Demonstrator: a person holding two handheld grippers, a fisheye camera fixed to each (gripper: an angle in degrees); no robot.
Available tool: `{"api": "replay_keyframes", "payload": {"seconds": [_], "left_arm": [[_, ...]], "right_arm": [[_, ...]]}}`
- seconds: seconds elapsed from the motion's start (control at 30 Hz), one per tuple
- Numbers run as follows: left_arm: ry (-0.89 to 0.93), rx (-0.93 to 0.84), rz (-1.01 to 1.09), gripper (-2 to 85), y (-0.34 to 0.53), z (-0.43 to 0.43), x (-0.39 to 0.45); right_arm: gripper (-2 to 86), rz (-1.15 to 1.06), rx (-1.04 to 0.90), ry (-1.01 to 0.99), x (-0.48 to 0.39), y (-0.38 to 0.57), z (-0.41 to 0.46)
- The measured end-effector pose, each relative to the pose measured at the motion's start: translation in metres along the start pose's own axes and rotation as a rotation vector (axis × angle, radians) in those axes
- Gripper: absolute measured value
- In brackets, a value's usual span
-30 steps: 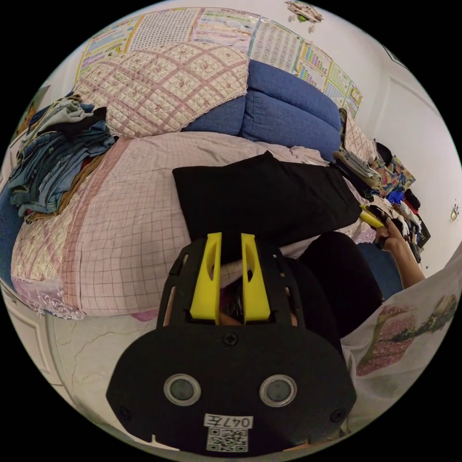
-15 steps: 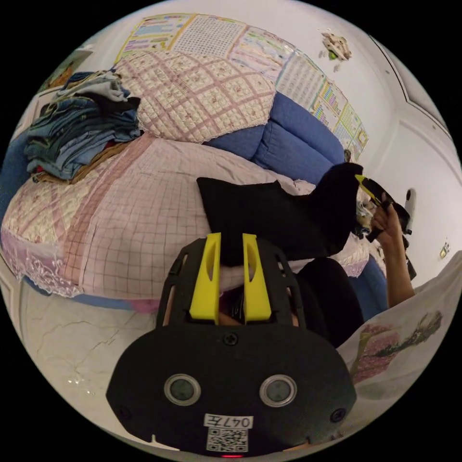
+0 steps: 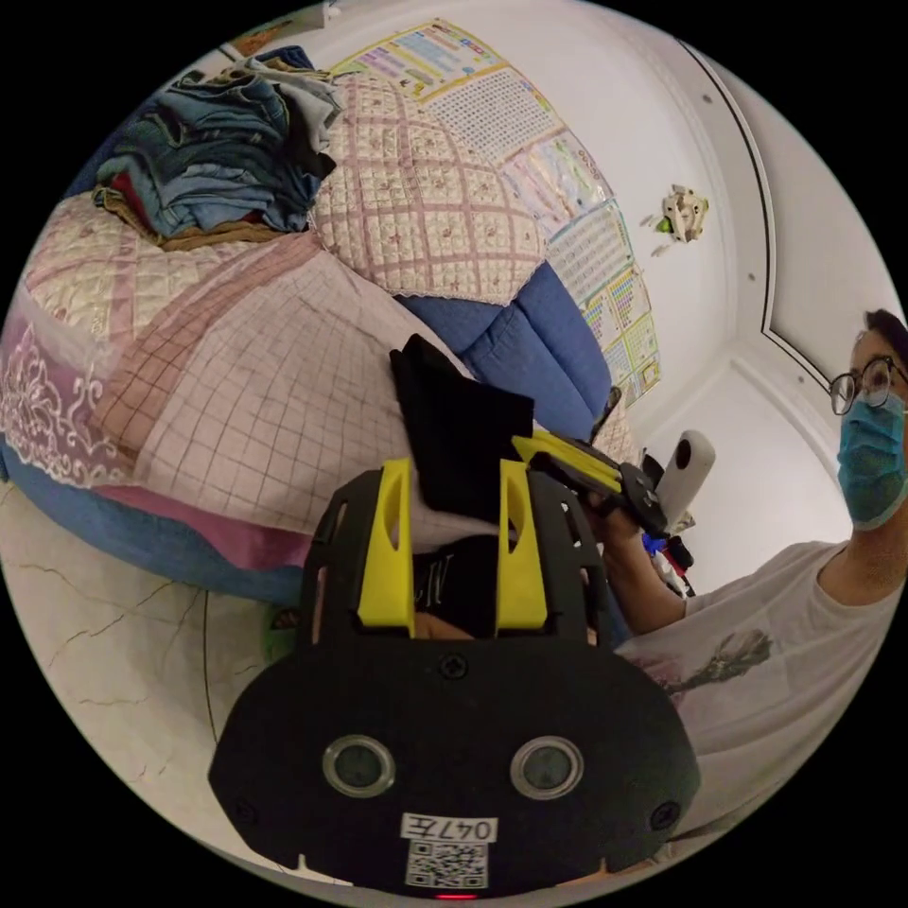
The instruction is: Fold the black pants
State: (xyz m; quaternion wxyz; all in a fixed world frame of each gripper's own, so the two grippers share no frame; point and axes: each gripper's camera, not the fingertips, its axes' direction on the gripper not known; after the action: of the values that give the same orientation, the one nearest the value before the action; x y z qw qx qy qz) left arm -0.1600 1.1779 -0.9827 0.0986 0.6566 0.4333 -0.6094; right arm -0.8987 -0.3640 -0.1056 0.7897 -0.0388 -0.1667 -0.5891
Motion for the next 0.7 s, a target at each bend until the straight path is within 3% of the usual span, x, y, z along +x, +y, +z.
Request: {"api": "replay_keyframes", "payload": {"seconds": [0.07,0.13,0.27,0.33,0.47,0.7], "left_arm": [[0.068,0.013,-0.024,14.2,-0.016,-0.007,-0.002],[0.115,0.031,-0.053,15.1,-0.026,-0.014,-0.008],[0.157,0.057,-0.076,17.4,-0.049,-0.029,-0.016],[0.152,0.045,-0.081,18.1,-0.059,-0.031,-0.018],[0.145,0.032,-0.079,18.8,-0.078,-0.034,-0.026],[0.18,0.079,-0.12,18.7,-0.091,-0.041,-0.064]], "right_arm": [[0.1,0.018,0.127,0.006,0.021,-0.03,-0.03],[0.4,-0.081,0.131,0.0,0.02,-0.052,-0.036],[3.6,-0.3,-0.108,-0.074,0.014,-0.081,0.001],[8.7,-0.275,-0.09,-0.117,0.031,-0.089,-0.007],[7.1,-0.087,0.071,-0.201,0.105,-0.096,-0.043],[3.2,-0.11,-0.049,-0.19,0.134,-0.123,0.001]]}}
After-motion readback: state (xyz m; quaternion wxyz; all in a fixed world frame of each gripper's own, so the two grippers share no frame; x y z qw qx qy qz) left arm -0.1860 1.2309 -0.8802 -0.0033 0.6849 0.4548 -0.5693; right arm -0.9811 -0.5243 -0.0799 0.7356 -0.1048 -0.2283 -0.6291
